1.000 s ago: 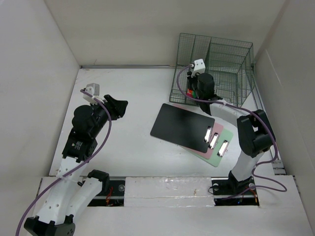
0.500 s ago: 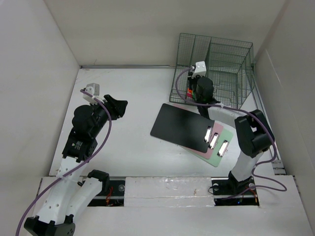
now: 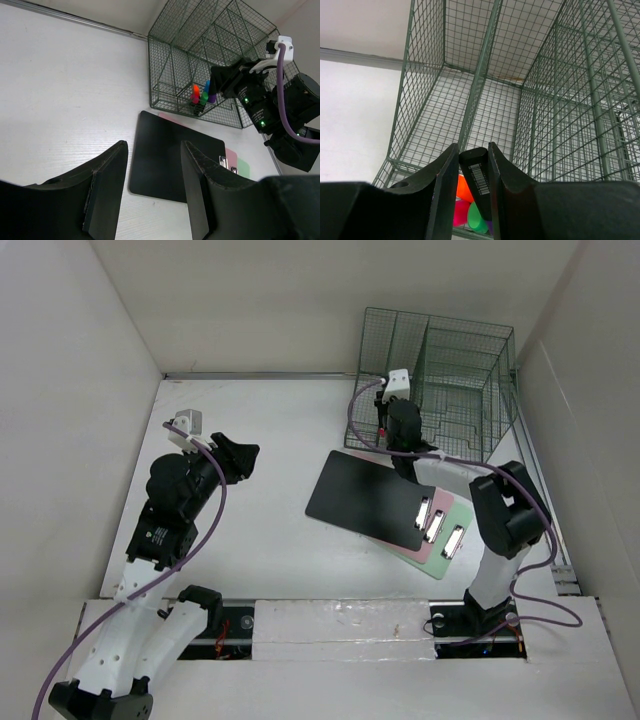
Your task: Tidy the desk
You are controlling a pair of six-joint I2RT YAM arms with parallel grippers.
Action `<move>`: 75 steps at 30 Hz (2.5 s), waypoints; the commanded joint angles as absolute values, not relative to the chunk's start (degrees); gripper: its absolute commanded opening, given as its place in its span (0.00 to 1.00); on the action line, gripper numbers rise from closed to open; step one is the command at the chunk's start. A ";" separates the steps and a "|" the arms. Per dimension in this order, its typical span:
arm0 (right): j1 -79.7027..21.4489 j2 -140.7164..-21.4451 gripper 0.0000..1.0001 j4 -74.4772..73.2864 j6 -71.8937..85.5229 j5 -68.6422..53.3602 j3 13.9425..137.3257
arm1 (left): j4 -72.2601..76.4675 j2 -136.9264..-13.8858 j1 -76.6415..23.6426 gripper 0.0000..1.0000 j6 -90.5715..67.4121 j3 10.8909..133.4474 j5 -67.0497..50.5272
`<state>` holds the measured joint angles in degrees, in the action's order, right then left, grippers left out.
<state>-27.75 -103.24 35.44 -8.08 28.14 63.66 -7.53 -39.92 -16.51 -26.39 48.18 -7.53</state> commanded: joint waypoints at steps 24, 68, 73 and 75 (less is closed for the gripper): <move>-29.44 -99.59 0.32 14.34 5.27 37.00 68.65 | -5.01 -39.55 -16.79 0.43 -26.02 48.25 -8.79; -37.00 -54.42 0.00 5.10 32.61 31.55 43.25 | -3.68 -64.58 -32.84 0.43 -24.00 60.61 -11.98; -37.00 -49.23 0.11 0.18 34.71 35.16 42.28 | -2.21 -76.10 -42.26 0.44 -26.89 68.46 -5.55; -37.00 -46.94 0.21 -2.02 34.54 34.90 41.92 | -0.88 -80.13 -47.10 0.45 -27.07 71.53 -0.65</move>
